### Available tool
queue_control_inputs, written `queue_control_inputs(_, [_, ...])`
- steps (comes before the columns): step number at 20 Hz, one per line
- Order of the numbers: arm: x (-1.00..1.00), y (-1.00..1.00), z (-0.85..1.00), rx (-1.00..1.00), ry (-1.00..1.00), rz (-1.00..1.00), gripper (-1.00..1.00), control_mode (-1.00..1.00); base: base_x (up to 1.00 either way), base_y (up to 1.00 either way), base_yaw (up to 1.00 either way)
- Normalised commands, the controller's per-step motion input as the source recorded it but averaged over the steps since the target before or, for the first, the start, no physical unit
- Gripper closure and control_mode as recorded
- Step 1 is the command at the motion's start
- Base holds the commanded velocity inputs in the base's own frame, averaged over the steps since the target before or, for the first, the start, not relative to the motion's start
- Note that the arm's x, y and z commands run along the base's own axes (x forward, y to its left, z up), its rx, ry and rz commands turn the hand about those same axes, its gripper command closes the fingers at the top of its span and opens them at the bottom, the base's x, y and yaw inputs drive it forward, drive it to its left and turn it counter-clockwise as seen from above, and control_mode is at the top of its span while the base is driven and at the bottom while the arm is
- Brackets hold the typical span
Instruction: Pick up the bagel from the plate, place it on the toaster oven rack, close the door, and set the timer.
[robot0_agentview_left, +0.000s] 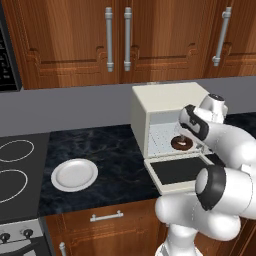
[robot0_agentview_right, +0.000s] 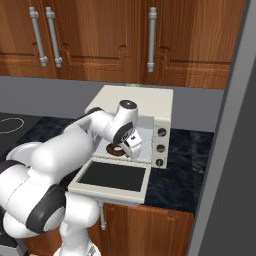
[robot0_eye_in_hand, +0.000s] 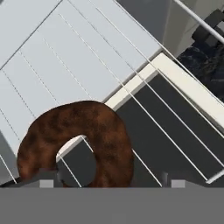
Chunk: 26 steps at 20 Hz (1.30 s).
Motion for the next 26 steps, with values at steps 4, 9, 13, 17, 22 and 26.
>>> queue_control_inputs(4, [-0.34,0.00,0.66,0.00,-0.12,0.00,-1.00,-1.00,0.00,0.00,0.00])
queue_control_inputs(9, [-0.95,0.00,0.43,0.00,-0.07,0.00,-1.00,-1.00,0.00,0.00,0.00])
queue_control_inputs(13, [-0.98,-0.24,0.01,0.00,0.00,0.00,-1.00,-1.00,0.00,0.00,0.00])
queue_control_inputs(17, [-0.55,-0.36,-0.02,0.04,0.00,0.00,-1.00,-1.00,0.00,0.00,0.00])
queue_control_inputs(22, [-0.14,-0.38,-0.07,0.08,0.00,0.00,-1.00,-1.00,0.00,0.00,0.00])
queue_control_inputs(26, [0.00,-0.32,-0.20,0.07,0.00,0.00,-1.00,-1.00,0.00,0.00,0.00])
